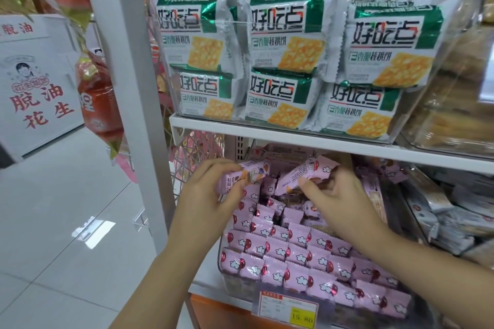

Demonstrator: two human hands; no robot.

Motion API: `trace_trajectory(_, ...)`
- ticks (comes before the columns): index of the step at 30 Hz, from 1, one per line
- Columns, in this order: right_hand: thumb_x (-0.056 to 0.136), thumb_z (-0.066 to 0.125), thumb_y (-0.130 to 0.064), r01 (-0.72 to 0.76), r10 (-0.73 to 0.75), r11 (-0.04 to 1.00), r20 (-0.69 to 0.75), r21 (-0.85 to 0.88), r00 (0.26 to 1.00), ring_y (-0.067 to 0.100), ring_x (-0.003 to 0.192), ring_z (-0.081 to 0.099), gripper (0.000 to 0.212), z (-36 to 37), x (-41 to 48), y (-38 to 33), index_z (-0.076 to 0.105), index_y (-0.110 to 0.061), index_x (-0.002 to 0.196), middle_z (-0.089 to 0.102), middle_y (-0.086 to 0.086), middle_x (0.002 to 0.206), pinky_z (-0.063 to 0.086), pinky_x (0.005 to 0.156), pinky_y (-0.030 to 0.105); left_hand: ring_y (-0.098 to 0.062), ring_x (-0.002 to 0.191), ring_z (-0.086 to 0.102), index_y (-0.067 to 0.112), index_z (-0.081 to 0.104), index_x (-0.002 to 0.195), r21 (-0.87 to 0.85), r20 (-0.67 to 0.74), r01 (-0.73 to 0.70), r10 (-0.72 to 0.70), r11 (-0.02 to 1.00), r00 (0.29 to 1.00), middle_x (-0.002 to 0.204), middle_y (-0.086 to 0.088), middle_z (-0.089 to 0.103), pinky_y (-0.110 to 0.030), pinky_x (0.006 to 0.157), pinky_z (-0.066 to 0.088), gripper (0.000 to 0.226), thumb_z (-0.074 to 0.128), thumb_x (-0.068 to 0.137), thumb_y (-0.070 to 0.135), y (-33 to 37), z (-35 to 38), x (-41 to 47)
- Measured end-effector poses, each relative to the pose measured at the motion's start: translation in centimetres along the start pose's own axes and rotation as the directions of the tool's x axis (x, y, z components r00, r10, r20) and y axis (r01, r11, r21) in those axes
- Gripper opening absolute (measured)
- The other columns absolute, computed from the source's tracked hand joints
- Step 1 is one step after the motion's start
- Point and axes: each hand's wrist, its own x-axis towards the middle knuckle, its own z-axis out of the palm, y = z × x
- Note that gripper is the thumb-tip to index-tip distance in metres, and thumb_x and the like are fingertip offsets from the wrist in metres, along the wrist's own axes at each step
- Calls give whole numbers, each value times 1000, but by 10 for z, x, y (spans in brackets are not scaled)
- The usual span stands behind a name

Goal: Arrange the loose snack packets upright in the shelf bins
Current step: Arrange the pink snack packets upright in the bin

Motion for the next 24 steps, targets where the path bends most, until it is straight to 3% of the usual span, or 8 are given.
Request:
trace_trajectory(2,90,58,-36,70,-71,995,-6,-76,997,21,43,51,30,-1,-1,0,31,-28,79,54,11,53,45,43,37,8,104,51,20,69,100,-6,0,0,0,1000,1000,104,12,61,0,88,31,16,71,84,16,1,0,0)
trace_trajectory(6,92,55,-40,118,-89,948,109,-295,990,6,37,43,26,-2,10,2,34,-26,98,43,-4,48,33,37,22,7,104,52,20,70,100,-6,8,-1,1,1000,1000,105,12,61,0,89,32,17,71,84,16,2,1,0)
trace_trajectory(10,90,57,-44,159,-68,886,216,-437,974,3,44,44,53,5,21,-4,37,-20,132,43,-4,48,30,39,17,8,104,51,23,69,100,-7,27,9,-9,1000,1000,106,15,60,1,87,31,18,71,84,15,1,1,-1)
trace_trajectory(13,91,48,-53,150,-8,844,267,-515,964,5,45,40,36,5,31,-14,52,-19,104,39,-3,51,26,40,17,9,104,52,23,69,101,-7,33,19,-18,1000,999,107,15,60,1,87,31,18,70,85,17,0,1,-2)
trace_trajectory(15,93,44,-54,132,25,802,255,-582,967,8,46,42,38,0,33,-18,37,-24,72,39,-3,52,27,40,17,9,104,52,23,69,101,-2,24,18,-18,1000,1000,107,15,61,1,88,31,17,70,85,18,-1,-1,-1)
trace_trajectory(19,93,47,-49,216,-18,771,318,-600,948,8,52,49,32,-3,31,-15,45,-25,114,49,-2,58,33,45,21,14,103,49,25,67,100,7,8,11,-11,1000,1000,106,16,61,2,87,29,18,71,85,17,-4,-4,-1)
trace_trajectory(22,90,53,-49,262,-5,778,413,-570,911,6,54,45,36,7,32,-10,43,-32,119,47,-4,60,27,45,22,16,103,48,24,67,100,-2,9,4,-4,1000,1000,105,15,60,2,88,29,18,71,85,17,-3,-4,-1)
trace_trajectory(24,87,55,-52,230,25,816,430,-531,903,11,57,48,34,14,37,-9,48,-24,105,52,0,65,30,47,23,15,103,49,23,68,100,-5,7,0,0,1000,1000,106,12,61,1,88,30,17,71,85,16,-2,-3,-1)
